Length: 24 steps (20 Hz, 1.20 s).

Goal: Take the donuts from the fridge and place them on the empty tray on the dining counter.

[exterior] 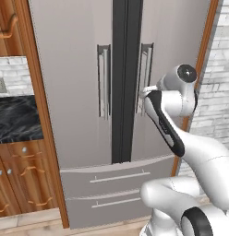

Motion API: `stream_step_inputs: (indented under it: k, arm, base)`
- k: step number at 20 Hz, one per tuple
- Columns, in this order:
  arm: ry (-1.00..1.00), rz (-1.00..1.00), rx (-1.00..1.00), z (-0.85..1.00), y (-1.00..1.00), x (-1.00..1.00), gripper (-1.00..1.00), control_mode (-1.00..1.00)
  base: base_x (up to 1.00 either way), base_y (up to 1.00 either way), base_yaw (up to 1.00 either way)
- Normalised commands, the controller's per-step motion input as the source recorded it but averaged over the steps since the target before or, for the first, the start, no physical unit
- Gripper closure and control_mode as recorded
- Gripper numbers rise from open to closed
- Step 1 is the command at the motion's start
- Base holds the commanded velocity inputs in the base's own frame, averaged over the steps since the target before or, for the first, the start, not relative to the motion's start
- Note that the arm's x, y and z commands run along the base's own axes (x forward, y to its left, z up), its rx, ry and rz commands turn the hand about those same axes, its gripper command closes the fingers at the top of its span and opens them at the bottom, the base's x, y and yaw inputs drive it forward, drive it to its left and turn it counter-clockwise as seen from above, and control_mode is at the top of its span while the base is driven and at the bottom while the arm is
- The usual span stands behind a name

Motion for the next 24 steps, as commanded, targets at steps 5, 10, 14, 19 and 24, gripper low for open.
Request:
stream_step_inputs:
  k: [5,10,14,19,24]
  arm:
    - [-0.04,0.0,-0.02,-0.02,-0.02,0.34,-1.0,-1.0]
    - [-0.09,0.01,0.0,-0.15,0.0,0.44,-1.0,-1.0]
    - [-0.05,0.0,0.0,-0.18,0.0,0.51,-1.0,-1.0]
    - [0.0,0.0,0.01,-0.06,-0.03,0.59,-1.0,-1.0]
    - [0.02,0.0,0.04,-0.03,-0.12,0.48,-1.0,-1.0]
  base:
    - [0.0,0.0,0.0]
    - [0.0,0.0,0.0]
    - [0.0,0.0,0.0]
    - [0.0,0.0,0.0]
    - [0.0,0.0,0.0]
